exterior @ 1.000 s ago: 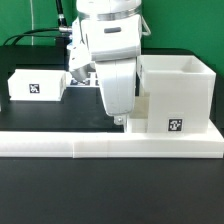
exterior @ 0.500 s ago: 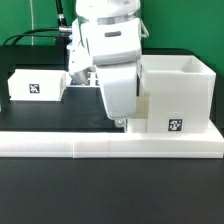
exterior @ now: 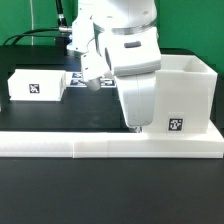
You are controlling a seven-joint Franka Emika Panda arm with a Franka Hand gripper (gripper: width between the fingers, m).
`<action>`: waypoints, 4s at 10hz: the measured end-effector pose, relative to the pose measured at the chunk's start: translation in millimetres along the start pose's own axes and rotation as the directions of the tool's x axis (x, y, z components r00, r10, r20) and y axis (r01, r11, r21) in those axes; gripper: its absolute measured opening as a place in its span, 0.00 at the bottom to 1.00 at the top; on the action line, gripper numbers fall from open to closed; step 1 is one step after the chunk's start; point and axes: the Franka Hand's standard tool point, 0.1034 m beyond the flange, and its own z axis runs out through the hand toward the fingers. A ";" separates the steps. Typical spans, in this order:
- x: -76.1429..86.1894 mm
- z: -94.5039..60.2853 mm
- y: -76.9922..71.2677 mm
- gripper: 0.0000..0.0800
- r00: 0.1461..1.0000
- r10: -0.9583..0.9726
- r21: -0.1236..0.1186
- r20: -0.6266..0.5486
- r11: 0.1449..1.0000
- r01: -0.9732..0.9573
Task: Assemble drawer
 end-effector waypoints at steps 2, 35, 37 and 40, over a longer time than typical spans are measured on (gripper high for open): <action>-12.5 -1.5 0.2 0.81 1.000 -0.006 -0.003 0.008 1.000 0.006; -105.2 -17.4 -157.5 0.81 -0.162 0.949 -0.021 -0.272 -0.174 -0.985; -105.4 -11.4 -165.9 0.81 -0.158 0.952 -0.024 -0.263 -0.170 -0.985; -108.8 13.3 -197.2 0.81 -0.052 0.964 -0.075 -0.261 -0.074 -0.994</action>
Offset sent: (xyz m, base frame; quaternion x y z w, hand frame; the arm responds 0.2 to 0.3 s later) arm -0.0146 -0.0660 0.0278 -0.0479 -0.0388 -0.0353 0.9975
